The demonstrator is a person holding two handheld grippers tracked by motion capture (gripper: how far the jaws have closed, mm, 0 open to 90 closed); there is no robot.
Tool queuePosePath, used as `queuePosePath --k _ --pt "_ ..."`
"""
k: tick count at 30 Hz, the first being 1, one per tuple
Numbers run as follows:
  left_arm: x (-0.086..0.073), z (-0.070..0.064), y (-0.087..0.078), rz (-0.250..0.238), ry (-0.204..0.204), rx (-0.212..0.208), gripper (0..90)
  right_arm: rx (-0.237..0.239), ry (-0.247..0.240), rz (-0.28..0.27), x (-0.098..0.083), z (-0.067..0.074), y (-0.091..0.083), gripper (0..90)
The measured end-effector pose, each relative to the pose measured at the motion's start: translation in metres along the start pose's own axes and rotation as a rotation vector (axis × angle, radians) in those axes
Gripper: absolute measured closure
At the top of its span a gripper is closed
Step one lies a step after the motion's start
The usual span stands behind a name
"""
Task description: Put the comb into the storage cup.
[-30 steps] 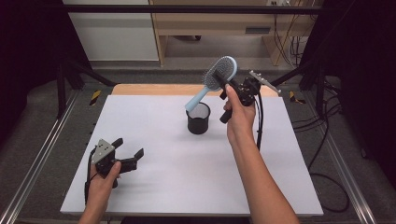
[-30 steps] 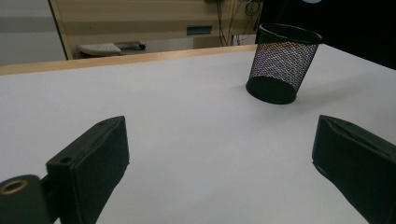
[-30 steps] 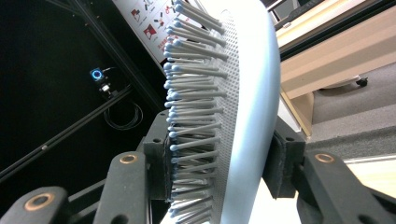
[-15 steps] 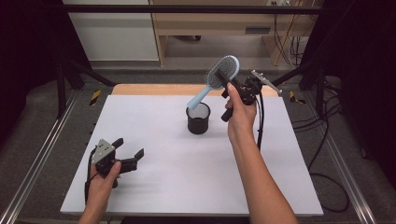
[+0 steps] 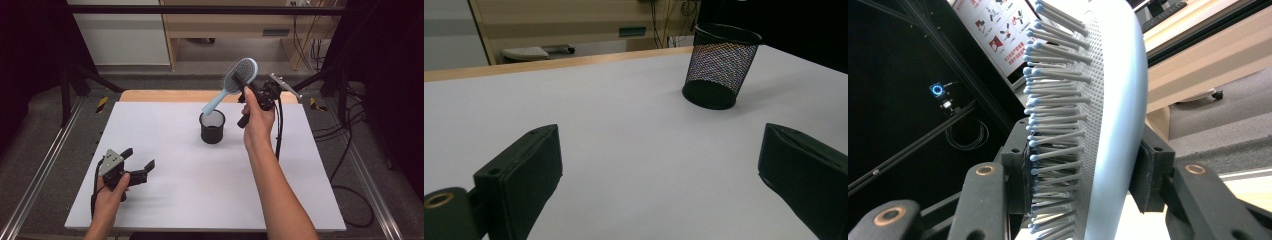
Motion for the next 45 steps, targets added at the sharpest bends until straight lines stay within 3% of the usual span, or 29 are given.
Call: queuePosePath --k 17,29,45 --pt "0.0001 0.0004 0.0 -0.001 0.009 -0.003 4.3 -0.02 0.005 -0.017 0.0006 -0.0029 0.0043 52.5" --pt "0.0007 0.0037 -0.0011 -0.006 0.014 0.007 4.2 -0.052 -0.04 -0.04 0.0014 -0.0037 0.004 52.5" --pt "0.0006 0.0031 -0.0012 -0.005 0.02 0.004 4.2 -0.076 -0.098 -0.009 -0.0067 -0.0037 0.0077 52.5"
Point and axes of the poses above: each handheld gripper's, and its own axes: y roughly forward along the jaws, x roughly out of its top, z roughly to its left, the point moved 4 cm from there along y, roughly forward along the jaws
